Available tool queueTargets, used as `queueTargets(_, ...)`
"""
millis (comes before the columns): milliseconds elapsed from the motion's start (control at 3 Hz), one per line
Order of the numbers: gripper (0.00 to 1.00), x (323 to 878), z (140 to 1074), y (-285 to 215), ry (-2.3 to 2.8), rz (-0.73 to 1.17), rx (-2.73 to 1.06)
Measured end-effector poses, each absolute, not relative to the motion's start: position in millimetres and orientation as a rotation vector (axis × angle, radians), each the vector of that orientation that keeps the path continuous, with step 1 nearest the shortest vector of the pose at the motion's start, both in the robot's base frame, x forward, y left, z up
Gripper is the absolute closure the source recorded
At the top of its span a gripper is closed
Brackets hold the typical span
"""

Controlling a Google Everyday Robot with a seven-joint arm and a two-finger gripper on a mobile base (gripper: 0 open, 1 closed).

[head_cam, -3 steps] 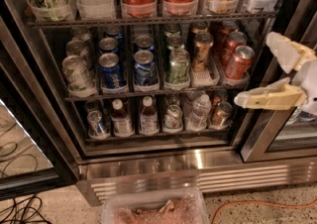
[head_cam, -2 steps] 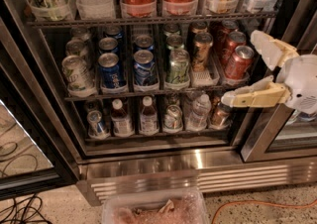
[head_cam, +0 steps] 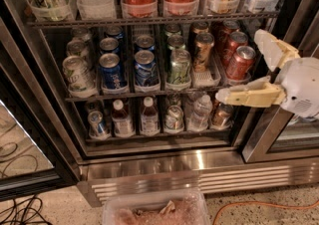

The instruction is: Pick orange can from top shelf of fridge

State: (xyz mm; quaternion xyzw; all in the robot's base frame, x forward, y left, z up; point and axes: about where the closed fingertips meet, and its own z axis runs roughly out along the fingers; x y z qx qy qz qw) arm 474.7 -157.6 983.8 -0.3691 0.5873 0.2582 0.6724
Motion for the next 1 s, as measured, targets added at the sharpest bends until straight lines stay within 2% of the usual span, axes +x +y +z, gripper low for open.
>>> queueTargets(333,0.00,475,989,-141,1.305,0.483,-0.699)
queueTargets(1000,0.00,484,1008,-123,1.275,0.449,-0.669)
